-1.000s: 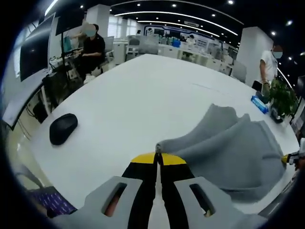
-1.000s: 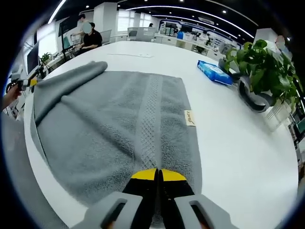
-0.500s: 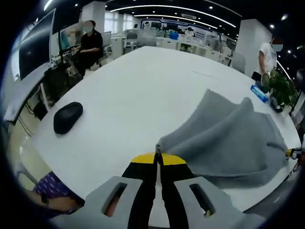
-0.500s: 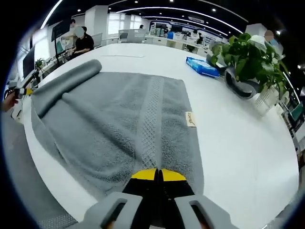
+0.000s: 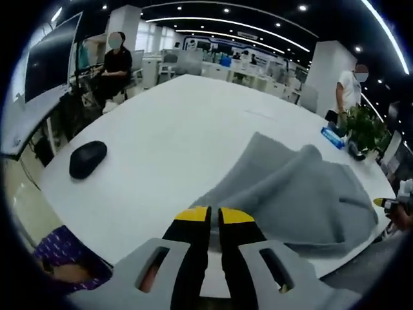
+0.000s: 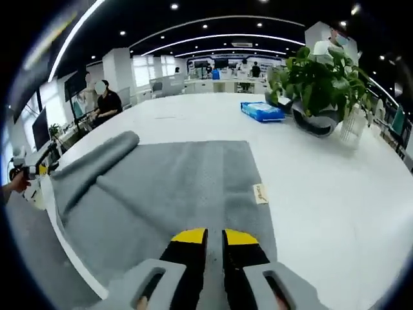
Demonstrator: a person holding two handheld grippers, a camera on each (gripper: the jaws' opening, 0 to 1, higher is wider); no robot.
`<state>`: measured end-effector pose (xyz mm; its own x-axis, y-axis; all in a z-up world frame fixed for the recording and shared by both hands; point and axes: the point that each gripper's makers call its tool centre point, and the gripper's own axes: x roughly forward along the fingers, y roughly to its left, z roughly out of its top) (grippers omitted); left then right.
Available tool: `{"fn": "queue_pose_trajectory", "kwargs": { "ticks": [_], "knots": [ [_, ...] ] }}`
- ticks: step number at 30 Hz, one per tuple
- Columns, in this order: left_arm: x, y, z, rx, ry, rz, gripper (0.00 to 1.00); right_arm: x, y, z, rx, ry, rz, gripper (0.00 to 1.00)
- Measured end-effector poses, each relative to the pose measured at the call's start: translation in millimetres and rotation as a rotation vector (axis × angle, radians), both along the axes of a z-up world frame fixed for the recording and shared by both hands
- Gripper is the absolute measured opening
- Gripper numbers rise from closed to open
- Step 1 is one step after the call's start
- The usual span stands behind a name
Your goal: Open the folded towel by lifting each exposed corner and separating the folded layers until the towel lies flat within the target outline without major curled edges
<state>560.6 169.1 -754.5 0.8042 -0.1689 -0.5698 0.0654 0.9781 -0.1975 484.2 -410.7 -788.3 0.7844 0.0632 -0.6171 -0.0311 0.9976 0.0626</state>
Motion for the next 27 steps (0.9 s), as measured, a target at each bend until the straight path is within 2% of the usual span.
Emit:
{"fn": "queue_pose_trajectory", "kwargs": {
  "ticks": [6,12,18,20,24,27],
  "knots": [
    [21.9,-20.9,19.2,0.001,-0.049,-0.057,0.05,32.9,12.8,2.1,-0.01,0.012,0.067,0.12],
    [51.1,-50.8,19.4,0.013,-0.054,-0.136,0.06,60.7,26.2,-1.8,-0.054,0.036,0.153,0.16],
    [82.2,-82.5,6.2,0.007,-0.04,-0.196,0.09,85.0,34.4,-9.2,-0.049,0.052,0.196,0.21],
    [96.4,-94.7,-3.4,0.011,-0.029,-0.219,0.09,92.5,35.5,-13.9,-0.059,0.064,0.206,0.21],
    [118.1,-111.5,-20.8,-0.006,0.01,-0.236,0.09,101.5,37.1,-29.3,-0.068,0.111,0.227,0.21],
    [126.2,-119.6,-28.5,-0.014,0.03,-0.247,0.09,102.5,35.7,-37.6,-0.073,0.14,0.233,0.21]
  ]
}}
